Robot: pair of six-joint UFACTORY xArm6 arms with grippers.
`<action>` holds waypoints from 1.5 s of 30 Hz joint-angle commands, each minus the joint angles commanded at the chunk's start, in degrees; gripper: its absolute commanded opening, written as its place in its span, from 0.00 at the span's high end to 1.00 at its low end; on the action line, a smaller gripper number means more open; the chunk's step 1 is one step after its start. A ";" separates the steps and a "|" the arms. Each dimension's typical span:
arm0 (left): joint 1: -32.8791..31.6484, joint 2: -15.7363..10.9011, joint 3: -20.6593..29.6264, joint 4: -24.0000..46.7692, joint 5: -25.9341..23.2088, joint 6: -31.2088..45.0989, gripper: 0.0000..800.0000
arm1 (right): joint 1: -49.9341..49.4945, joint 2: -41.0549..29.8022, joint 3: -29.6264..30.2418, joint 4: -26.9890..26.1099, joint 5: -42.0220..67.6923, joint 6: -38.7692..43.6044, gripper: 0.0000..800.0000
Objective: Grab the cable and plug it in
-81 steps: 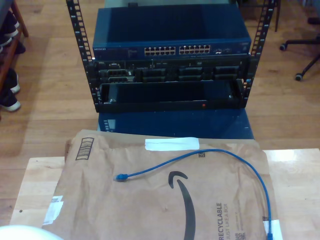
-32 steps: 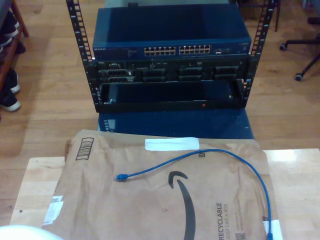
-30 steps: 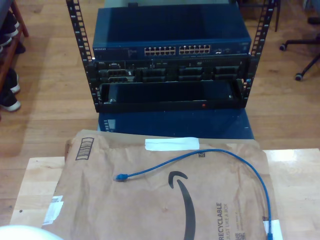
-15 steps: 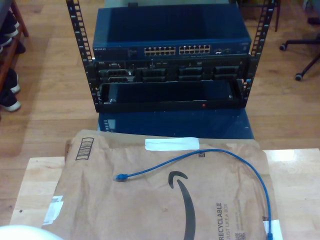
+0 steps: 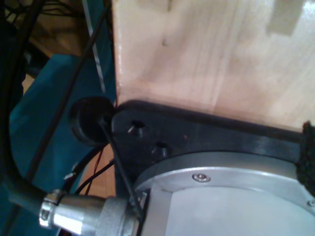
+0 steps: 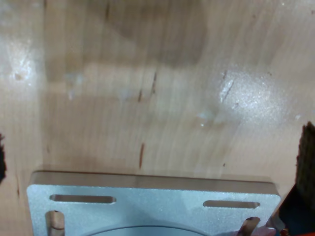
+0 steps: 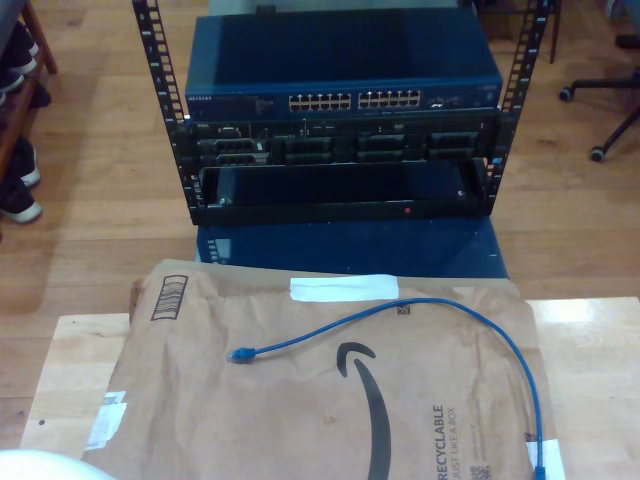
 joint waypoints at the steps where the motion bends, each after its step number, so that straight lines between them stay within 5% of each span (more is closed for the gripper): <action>1: 0.00 -0.26 -0.26 0.00 0.18 0.00 0.00 | 0.00 -0.53 -0.09 0.09 0.44 -0.09 0.01; 11: -3.25 -5.19 -5.89 -1.85 8.18 -0.35 0.00 | 0.00 -5.19 -11.16 0.70 12.66 1.23 0.01; 18: -10.81 -4.92 -15.21 -2.55 22.59 -1.32 0.00 | 7.03 -4.84 -14.77 0.79 12.57 11.08 0.01; 23: -19.96 -4.75 -20.92 -7.56 25.14 -8.97 0.00 | 12.66 -4.66 -17.41 0.79 12.04 17.76 0.01; 27: -32.26 -4.66 -23.30 -10.81 25.23 -21.98 0.00 | 21.89 -1.23 -21.54 0.88 11.96 28.84 0.01; 36: -58.29 4.57 -32.18 -20.92 24.26 -52.31 0.00 | 48.35 8.18 -30.59 0.79 11.87 59.43 0.01; 45: -78.33 8.70 -36.31 -21.89 19.87 -68.13 0.00 | 77.45 12.57 -33.67 0.79 11.96 81.85 0.01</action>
